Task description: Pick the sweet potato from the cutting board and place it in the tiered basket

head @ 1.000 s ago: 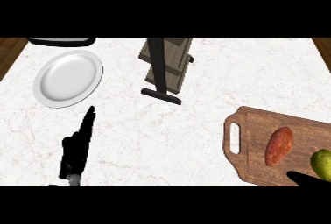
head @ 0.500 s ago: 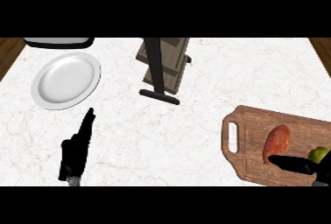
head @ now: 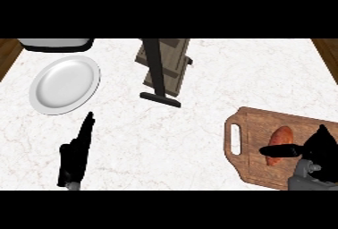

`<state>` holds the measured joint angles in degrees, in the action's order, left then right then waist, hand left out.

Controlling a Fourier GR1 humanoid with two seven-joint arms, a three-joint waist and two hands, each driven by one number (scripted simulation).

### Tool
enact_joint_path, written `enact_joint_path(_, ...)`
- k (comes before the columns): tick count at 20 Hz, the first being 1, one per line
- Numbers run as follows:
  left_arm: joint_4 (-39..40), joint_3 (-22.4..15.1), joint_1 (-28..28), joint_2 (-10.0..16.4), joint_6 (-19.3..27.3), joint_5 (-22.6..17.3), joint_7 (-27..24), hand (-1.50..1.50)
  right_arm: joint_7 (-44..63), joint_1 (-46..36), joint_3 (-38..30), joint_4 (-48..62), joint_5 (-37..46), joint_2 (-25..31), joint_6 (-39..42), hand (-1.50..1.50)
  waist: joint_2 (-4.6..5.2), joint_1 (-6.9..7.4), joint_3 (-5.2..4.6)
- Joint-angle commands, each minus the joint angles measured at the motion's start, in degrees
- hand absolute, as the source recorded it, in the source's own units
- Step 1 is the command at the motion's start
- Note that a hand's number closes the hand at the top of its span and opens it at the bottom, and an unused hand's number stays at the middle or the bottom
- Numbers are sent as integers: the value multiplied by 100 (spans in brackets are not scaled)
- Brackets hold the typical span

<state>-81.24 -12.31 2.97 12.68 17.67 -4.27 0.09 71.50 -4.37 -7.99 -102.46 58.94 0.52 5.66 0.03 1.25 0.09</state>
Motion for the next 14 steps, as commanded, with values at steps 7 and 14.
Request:
enact_joint_path(7,206,54,207,-8,-76,-13,-39,0,1372,-703,-489,680,-208,-52,981,-150,4,-71,-16)
enact_joint_path(14,201,-86,216,-276,110,118,19,0,1364,-1018,-836,952,-341,-52,1184,-150,-1,-105,-16)
